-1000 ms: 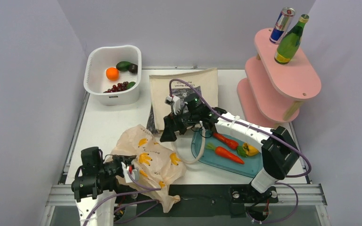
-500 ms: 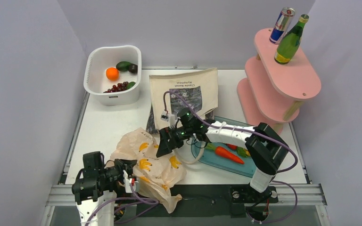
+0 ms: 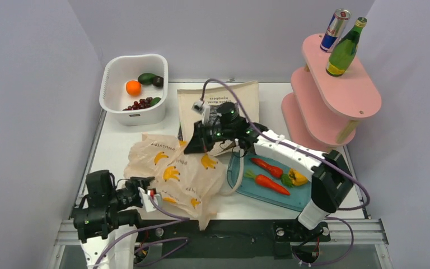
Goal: Untie the knot of the grocery bags and take out the mixed food
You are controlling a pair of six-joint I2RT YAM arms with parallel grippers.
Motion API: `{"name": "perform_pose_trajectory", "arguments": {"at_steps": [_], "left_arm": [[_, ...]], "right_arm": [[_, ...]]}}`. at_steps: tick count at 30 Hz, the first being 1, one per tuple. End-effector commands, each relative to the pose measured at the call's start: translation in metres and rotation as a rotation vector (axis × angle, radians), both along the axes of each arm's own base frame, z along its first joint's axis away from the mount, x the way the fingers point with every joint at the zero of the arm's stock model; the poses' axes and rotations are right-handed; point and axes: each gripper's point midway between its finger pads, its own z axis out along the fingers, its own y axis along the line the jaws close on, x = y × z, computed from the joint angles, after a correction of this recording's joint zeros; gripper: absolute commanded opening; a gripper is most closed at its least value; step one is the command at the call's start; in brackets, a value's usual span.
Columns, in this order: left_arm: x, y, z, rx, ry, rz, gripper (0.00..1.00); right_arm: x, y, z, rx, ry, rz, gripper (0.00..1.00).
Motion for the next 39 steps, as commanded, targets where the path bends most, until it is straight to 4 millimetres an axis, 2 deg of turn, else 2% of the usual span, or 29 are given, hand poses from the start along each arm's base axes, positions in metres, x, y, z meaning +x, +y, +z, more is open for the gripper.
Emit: {"name": "perform_pose_trajectory", "arguments": {"at_steps": [1,2,3,4,5,6,7,9,10,11,12,15,16,17,18,19,20,21,22,23,24,25,26,27,31,34,35,37,39], "left_arm": [[-0.004,-0.017,0.104,-0.261,0.052,0.118,0.38],[-0.005,-0.022,0.114,-0.343,0.165,0.151,0.39],[-0.013,-0.031,0.147,-0.394,0.149,0.123,0.4],[-0.014,-0.035,0.155,-0.458,0.264,0.147,0.41],[-0.022,-0.042,0.182,-0.491,0.245,0.111,0.42],[-0.023,-0.046,0.191,-0.538,0.314,0.117,0.43],[-0.026,-0.047,0.21,-0.559,0.291,0.121,0.44],[-0.012,-0.045,0.239,-0.649,0.283,0.191,0.45],[-0.003,-0.043,0.26,-0.708,0.237,0.215,0.45],[0.001,-0.044,0.271,-0.736,0.212,0.213,0.46],[0.006,-0.046,0.292,-0.8,0.186,0.2,0.46],[0.026,-0.049,0.332,-0.921,0.2,0.163,0.48],[0.033,-0.048,0.336,-0.965,0.255,0.187,0.49],[0.051,-0.046,0.337,-0.981,0.302,0.204,0.49],[0.056,-0.046,0.339,-0.988,0.339,0.207,0.58],[0.077,-0.042,0.324,-0.977,0.417,0.244,0.61],[0.084,-0.041,0.319,-0.962,0.436,0.256,0.66],[0.098,-0.037,0.303,-0.931,0.459,0.275,0.7],[0.106,-0.035,0.29,-0.917,0.475,0.29,0.72],[0.113,-0.032,0.288,-0.906,0.426,0.291,0.77],[0.12,-0.033,0.272,-0.913,0.451,0.307,0.8],[0.123,-0.031,0.285,-0.943,0.36,0.3,0.85],[0.127,-0.036,0.272,-0.951,0.372,0.298,0.88],[0.127,-0.037,0.278,-0.957,0.316,0.286,0.91],[0.117,-0.078,0.244,-0.841,0.421,0.212,0.93],[0.103,-0.104,0.232,-0.795,0.381,0.116,0.92],[0.095,-0.116,0.229,-0.789,0.386,0.078,0.91],[0.087,-0.13,0.218,-0.79,0.419,0.017,0.89],[0.081,-0.138,0.218,-0.796,0.422,-0.037,0.87]], "right_arm": [[0.048,-0.026,0.124,0.176,-0.329,-0.167,0.0],[0.057,-0.033,0.131,0.171,-0.351,-0.198,0.0],[0.059,-0.038,0.138,0.172,-0.386,-0.208,0.0],[0.065,-0.045,0.143,0.164,-0.401,-0.234,0.0],[0.066,-0.049,0.146,0.16,-0.42,-0.241,0.0],[0.07,-0.054,0.147,0.152,-0.43,-0.261,0.0],[0.07,-0.057,0.148,0.145,-0.436,-0.265,0.0],[0.07,-0.061,0.147,0.135,-0.446,-0.276,0.0],[0.071,-0.064,0.146,0.128,-0.451,-0.289,0.0],[0.072,-0.065,0.145,0.124,-0.464,-0.293,0.0],[0.073,-0.068,0.144,0.117,-0.475,-0.303,0.0],[0.072,-0.074,0.145,0.105,-0.54,-0.287,0.0],[0.069,-0.076,0.149,0.105,-0.598,-0.261,0.0],[0.064,-0.077,0.15,0.107,-0.619,-0.232,0.0],[0.059,-0.079,0.156,0.111,-0.694,-0.197,0.0],[0.053,-0.079,0.156,0.108,-0.725,-0.165,0.0],[0.049,-0.081,0.16,0.108,-0.8,-0.135,0.0],[0.042,-0.08,0.16,0.109,-0.824,-0.105,0.0],[0.038,-0.081,0.165,0.112,-0.872,-0.088,0.0],[0.032,-0.078,0.168,0.121,-0.891,-0.071,0.0],[0.028,-0.077,0.171,0.129,-0.919,-0.058,0.0],[0.021,-0.073,0.174,0.143,-0.931,-0.038,0.0],[0.017,-0.071,0.176,0.149,-0.948,-0.026,0.0],[0.01,-0.067,0.179,0.162,-0.956,-0.011,0.0],[-0.003,-0.058,0.198,0.234,-0.961,-0.007,0.0],[-0.011,-0.049,0.22,0.315,-0.98,-0.007,0.0],[-0.014,-0.043,0.221,0.328,-0.97,0.003,0.0],[-0.017,-0.034,0.23,0.369,-0.971,0.009,0.0],[-0.019,-0.026,0.244,0.422,-0.992,0.003,0.0]]}}
